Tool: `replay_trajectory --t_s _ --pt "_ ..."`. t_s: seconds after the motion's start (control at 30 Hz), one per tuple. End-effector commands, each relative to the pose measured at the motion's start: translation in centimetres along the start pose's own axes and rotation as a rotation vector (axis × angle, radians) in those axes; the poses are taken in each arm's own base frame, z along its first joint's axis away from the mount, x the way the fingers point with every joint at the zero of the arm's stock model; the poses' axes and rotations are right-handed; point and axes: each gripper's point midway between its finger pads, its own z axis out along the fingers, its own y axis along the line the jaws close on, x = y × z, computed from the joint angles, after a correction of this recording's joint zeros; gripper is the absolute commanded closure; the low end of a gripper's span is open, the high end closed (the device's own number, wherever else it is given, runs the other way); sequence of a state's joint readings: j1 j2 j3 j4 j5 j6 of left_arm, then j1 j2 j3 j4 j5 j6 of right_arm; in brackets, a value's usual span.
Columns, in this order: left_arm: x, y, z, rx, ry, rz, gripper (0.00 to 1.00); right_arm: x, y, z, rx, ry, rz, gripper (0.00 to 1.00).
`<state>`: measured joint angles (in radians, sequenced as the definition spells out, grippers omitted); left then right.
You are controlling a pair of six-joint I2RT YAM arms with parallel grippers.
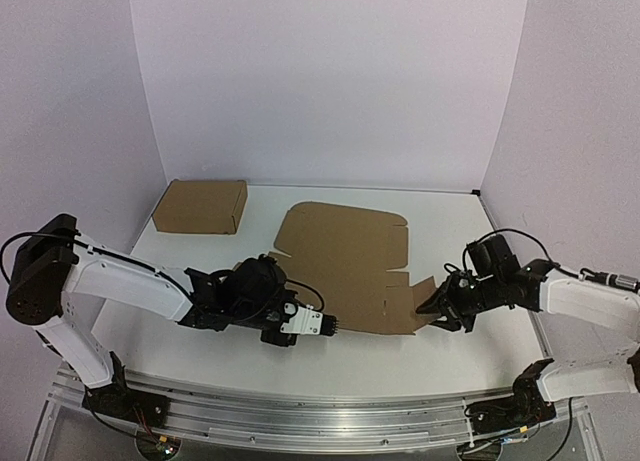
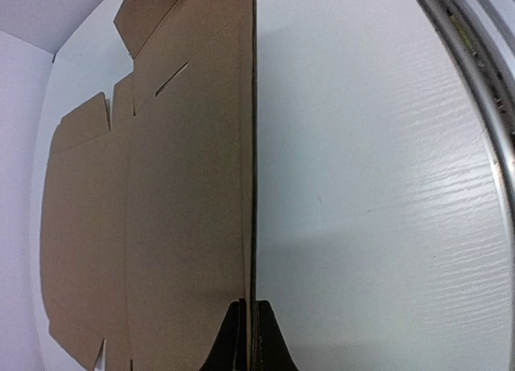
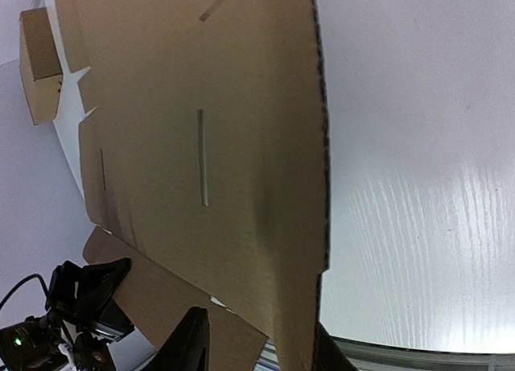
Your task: Fold the paper box
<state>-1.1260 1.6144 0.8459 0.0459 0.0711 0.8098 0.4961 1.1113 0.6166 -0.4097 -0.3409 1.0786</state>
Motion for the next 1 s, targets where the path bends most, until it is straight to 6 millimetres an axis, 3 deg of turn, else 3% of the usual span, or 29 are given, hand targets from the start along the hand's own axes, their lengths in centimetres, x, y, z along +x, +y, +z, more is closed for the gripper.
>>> replay_trajectory --t_s 0.0,0.2,0.33,0.5,0.6,0.83,0.97 --pt "-0.5 -1.9 0.3 0.209 0.024 -0.241 1.0 -0.3 0.2 -4.7 0.185 -0.036 -0.276 0.53" --pt "-0.1 -1.0 0.7 0.339 0.026 -0.446 1.0 1.0 0.7 -9.4 0.156 -0.095 -0.51 0.41" --pt "-0.4 -1.1 0.4 0.4 -0.016 -0.47 1.0 2.5 1.8 -10.7 -0.031 -0.179 -0.648 0.41" --pt "-0.9 -1.0 0.1 0.451 -0.061 -0.49 1.0 2.7 3.3 -8.7 -0.275 -0.278 -0.75 0.45" --pt "-0.9 -0.8 0.2 0.458 -0.076 -0.493 1.0 2.8 3.5 -6.6 -0.281 -0.265 -0.844 0.47" --pt "-0.4 -0.4 0.6 0.456 -0.08 -0.487 1.0 7.5 4.7 -0.2 -0.262 -0.119 -1.168 0.44" --pt "-0.7 -0.5 0.7 0.467 -0.089 -0.488 1.0 7.3 5.3 1.9 -0.244 -0.179 -1.197 0.43"
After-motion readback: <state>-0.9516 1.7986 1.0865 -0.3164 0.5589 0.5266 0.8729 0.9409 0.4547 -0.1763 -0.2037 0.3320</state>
